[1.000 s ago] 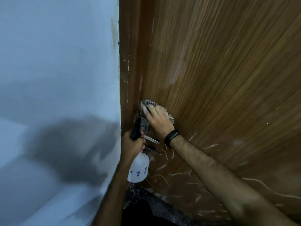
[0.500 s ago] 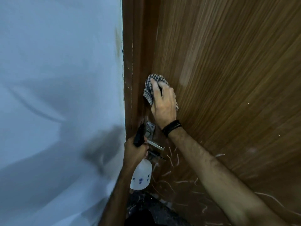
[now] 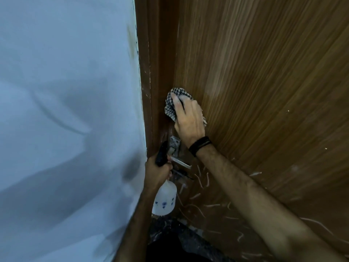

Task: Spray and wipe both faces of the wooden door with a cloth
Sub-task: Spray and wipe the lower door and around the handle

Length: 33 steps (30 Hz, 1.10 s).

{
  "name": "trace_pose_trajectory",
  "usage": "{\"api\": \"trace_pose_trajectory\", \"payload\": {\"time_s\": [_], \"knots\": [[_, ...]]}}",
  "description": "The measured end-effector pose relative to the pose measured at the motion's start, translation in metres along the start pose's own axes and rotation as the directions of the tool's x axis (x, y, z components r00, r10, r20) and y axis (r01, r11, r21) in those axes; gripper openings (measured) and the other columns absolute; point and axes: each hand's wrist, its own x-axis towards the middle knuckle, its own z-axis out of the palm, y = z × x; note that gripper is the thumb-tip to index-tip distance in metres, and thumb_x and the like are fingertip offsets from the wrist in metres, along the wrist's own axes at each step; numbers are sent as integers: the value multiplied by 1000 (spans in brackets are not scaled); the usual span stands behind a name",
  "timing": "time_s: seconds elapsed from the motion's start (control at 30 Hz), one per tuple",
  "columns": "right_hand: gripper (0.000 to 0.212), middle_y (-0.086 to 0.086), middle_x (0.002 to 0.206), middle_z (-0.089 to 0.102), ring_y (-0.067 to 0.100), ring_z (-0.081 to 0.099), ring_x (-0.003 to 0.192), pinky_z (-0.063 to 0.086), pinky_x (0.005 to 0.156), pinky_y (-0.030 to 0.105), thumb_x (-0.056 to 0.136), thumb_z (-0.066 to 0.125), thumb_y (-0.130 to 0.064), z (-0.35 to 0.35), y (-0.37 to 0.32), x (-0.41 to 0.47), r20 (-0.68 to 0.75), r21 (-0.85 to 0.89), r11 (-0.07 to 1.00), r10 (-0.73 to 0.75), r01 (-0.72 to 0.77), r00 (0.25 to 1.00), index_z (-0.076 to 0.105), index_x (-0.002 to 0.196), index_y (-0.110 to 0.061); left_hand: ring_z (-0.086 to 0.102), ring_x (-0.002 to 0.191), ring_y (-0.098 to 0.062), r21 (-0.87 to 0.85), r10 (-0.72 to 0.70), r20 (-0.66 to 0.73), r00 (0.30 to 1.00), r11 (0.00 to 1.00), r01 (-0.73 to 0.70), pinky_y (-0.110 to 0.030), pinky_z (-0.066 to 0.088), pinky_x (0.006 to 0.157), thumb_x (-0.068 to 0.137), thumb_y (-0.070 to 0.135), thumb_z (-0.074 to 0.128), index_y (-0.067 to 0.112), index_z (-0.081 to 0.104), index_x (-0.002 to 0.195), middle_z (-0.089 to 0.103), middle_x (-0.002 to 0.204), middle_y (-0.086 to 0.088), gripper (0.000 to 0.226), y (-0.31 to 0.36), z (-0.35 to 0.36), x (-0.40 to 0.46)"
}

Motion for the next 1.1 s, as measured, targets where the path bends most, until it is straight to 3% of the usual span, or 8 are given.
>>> {"api": "trace_pose_trajectory", "payload": {"time_s": [0.13,0.27,0.4,0.47,0.63,0.77,0.9,1.1], "knots": [[43,13,112,59,26,51,86,46,78,39,92,53,1,13,0,-22,70,-101,993,-46,53,997,52,135,-2,61,53,-20,12,-22,17,1000,1000,22,-34,53,59,87,-9,60,4,67,92,65,63,-11,17,-6,-1,-3],[56,7,117,56,23,53,91,46,80,36,81,66,-13,25,-1,-87,436,-226,929,-172,292,884,54,136,-10,58,48,-18,33,-32,15,999,999,31,-30,51,53,86,-8,60,6,66,85,63,60,-10,15,-10,-2,-6],[52,8,115,60,24,54,95,46,81,35,84,37,-15,19,-1,-91,448,-164,957,-144,239,883,59,130,-9,60,55,-23,28,-37,26,999,999,36,-35,51,59,86,-4,62,5,67,92,64,62,-11,12,-18,-6,-5],[50,9,114,58,25,51,94,47,81,37,84,39,-11,12,0,-93,451,-154,963,-129,220,883,58,130,-8,59,56,-22,34,-52,36,998,998,50,-34,51,60,88,-4,62,2,66,95,63,63,-12,10,-22,-7,-8],[49,14,123,55,30,53,101,47,89,41,88,64,-6,-11,19,-122,360,-102,995,51,-15,931,54,135,-8,58,52,-16,31,-55,92,994,998,52,-27,50,53,92,-4,60,13,66,89,63,63,-6,18,-23,-4,-13],[45,9,119,46,27,48,101,43,89,38,90,62,4,-49,31,-133,-31,28,965,261,-260,965,53,132,-9,58,52,-20,52,-70,154,986,997,62,-32,48,55,89,-7,60,12,67,88,63,67,-9,20,-30,15,-10],[39,15,114,49,29,48,103,40,96,30,92,61,1,-82,52,-147,-289,15,904,414,-428,863,53,130,-3,56,51,-18,90,-66,252,965,995,45,-33,48,55,90,-8,59,12,65,86,61,62,-8,21,-34,41,-13],[42,13,114,50,31,52,104,46,94,36,88,62,4,-85,58,-189,-158,-33,899,426,-436,891,52,127,-6,54,48,-19,148,-42,365,930,989,-14,-26,46,48,91,-10,54,11,63,81,61,64,-11,25,-41,68,-22]]}}
